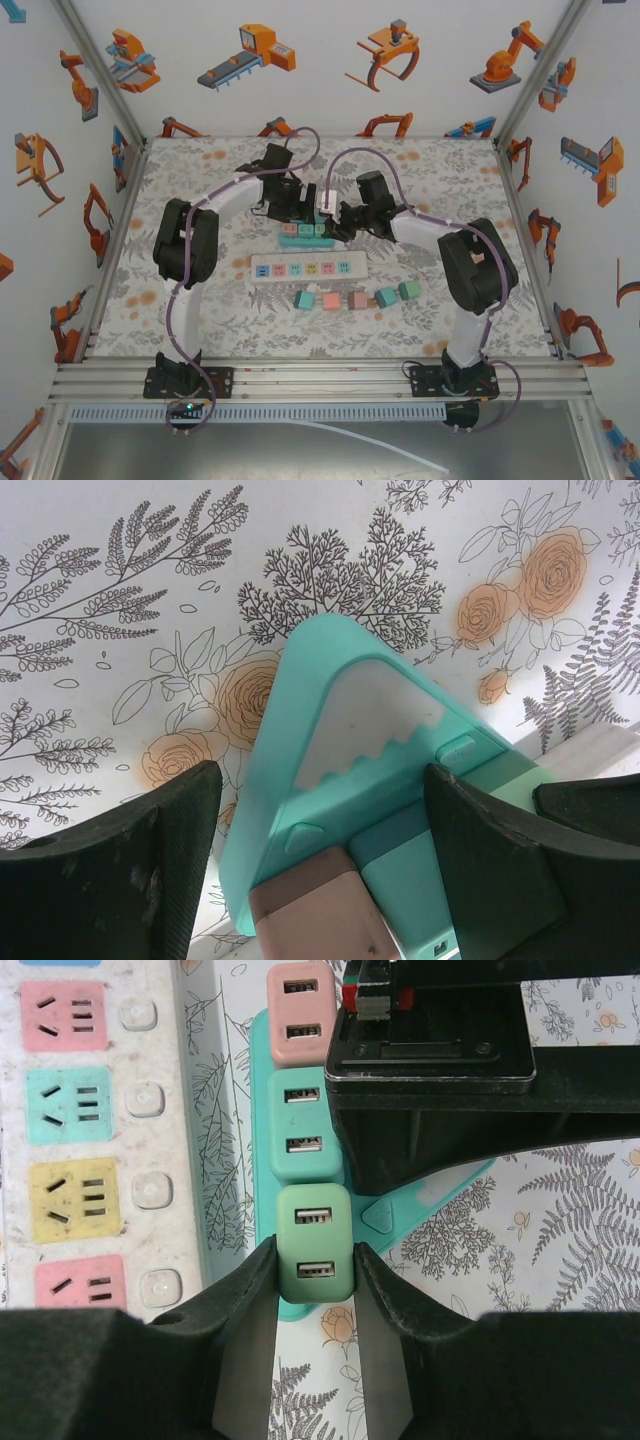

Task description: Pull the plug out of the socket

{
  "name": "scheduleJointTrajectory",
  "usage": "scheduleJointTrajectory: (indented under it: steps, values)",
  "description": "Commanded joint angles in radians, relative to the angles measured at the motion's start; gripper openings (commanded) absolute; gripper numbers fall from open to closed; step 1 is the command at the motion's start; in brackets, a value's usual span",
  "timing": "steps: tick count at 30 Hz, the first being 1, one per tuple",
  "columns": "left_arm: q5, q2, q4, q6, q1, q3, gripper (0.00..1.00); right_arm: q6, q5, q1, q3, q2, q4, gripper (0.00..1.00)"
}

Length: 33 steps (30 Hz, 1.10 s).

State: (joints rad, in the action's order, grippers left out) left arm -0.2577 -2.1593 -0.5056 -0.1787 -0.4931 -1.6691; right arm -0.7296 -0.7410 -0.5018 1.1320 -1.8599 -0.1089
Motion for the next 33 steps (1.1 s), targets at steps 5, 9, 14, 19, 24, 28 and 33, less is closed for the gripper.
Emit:
scheduleJointTrajectory:
  steps: [5,9,14,19,24,28,33]
  values:
    - [0.177,-0.112,-0.084,0.108,-0.011,0.046,0.74,0.021,-0.045,-0.004,0.045,0.052,-0.021,0.19]
    - [0.19,-0.117,-0.088,0.121,-0.022,0.047,0.75,0.044,-0.048,-0.004,0.121,0.006,0.016,0.13]
    - [0.198,-0.127,-0.099,0.117,-0.021,0.037,0.75,0.091,-0.056,-0.004,0.178,-0.003,0.031,0.12]
    - [0.212,-0.131,-0.102,0.107,-0.021,0.037,0.75,0.064,-0.058,-0.006,0.183,0.005,0.058,0.08]
    - [0.228,-0.142,-0.105,0.099,-0.021,0.037,0.76,0.053,-0.088,-0.009,0.183,0.025,0.06,0.08]
    - [0.268,-0.15,-0.118,0.076,-0.021,0.028,0.76,-0.005,-0.073,-0.013,0.195,0.032,0.1,0.05]
    - [0.317,-0.157,-0.135,0.037,-0.017,0.011,0.75,-0.217,-0.031,-0.044,0.203,0.053,0.231,0.05]
